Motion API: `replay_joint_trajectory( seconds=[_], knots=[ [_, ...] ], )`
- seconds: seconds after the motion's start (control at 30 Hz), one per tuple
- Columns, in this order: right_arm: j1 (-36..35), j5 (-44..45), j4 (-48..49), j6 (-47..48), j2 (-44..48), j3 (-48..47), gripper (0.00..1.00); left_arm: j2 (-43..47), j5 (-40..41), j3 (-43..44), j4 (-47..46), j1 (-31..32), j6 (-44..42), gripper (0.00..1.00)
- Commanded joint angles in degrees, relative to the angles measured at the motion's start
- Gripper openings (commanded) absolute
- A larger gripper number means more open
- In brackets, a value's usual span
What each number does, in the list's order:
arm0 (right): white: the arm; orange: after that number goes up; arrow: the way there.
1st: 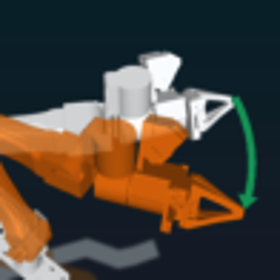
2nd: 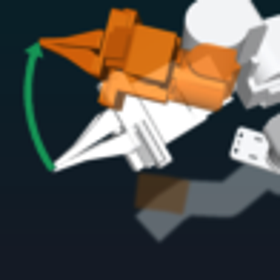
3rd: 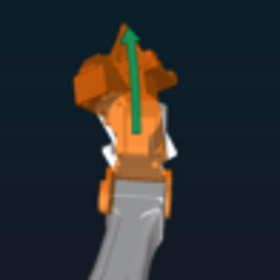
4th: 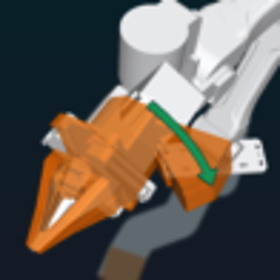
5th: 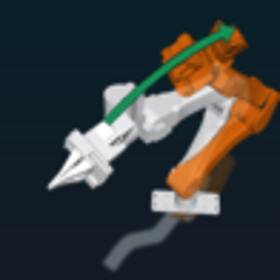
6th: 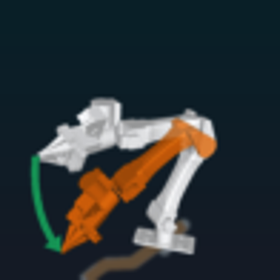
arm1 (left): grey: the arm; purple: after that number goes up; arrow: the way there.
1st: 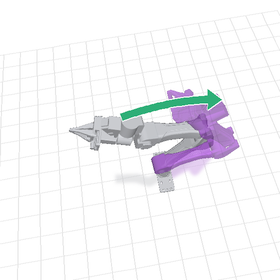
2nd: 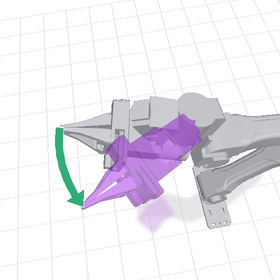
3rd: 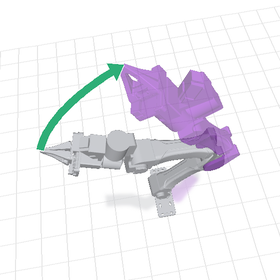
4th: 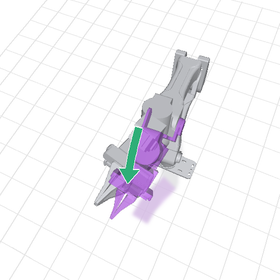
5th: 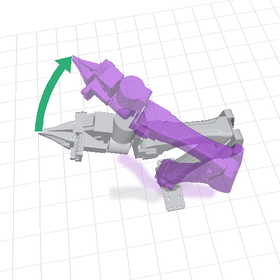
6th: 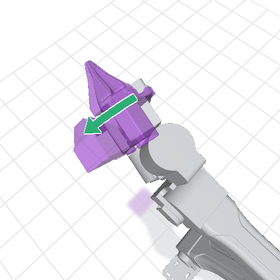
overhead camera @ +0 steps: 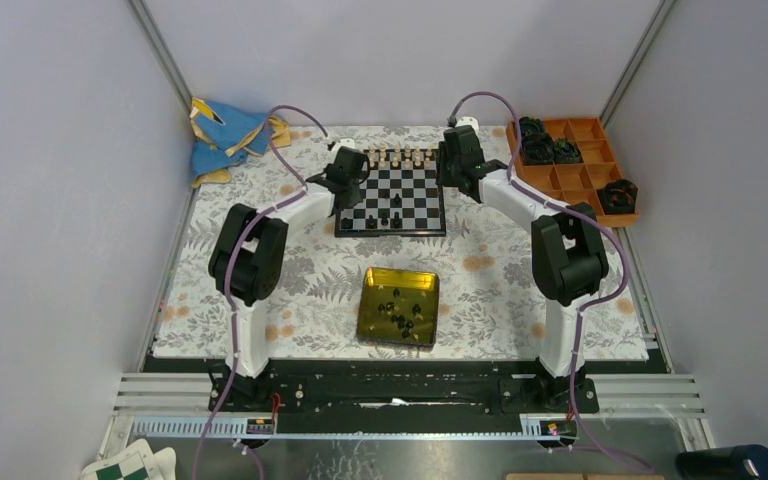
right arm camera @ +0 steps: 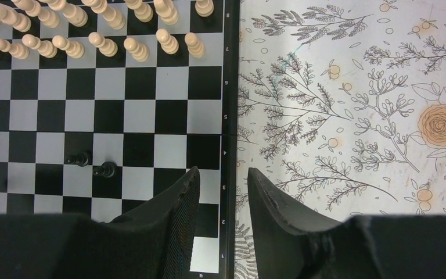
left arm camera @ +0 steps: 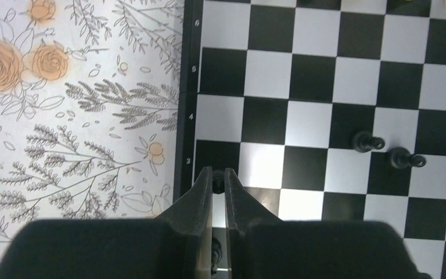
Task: Set up the chess pieces on the board
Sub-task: Place the chess piece on the chessboard.
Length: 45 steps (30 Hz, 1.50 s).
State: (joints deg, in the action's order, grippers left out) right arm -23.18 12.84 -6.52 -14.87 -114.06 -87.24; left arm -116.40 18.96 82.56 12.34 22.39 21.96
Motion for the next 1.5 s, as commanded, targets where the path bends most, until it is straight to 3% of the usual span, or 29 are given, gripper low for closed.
replay_joint_trajectory(
  seconds=[0.0, 0.4, 1.33, 1.47],
  knots=[
    [0.39, -1.04, 2.00, -0.66, 2.30, -0.25, 0.43, 3.01, 1.91, -3.10, -2.31, -0.42, 1.21, 0.04],
    [0.33, -1.21, 2.23, -0.94, 3.05, 1.19, 0.42, 4.78, 1.01, -7.35, -3.32, -0.26, 2.29, 0.04],
    [0.41, -0.75, 2.43, -1.03, 2.96, 1.33, 0.42, 3.96, -0.46, -6.45, -3.15, 1.34, 1.25, 0.05],
    [0.33, -0.74, 2.22, -1.03, 2.79, 0.90, 0.42, 3.77, 0.12, -6.15, -2.59, 1.42, 1.25, 0.13]
  ],
)
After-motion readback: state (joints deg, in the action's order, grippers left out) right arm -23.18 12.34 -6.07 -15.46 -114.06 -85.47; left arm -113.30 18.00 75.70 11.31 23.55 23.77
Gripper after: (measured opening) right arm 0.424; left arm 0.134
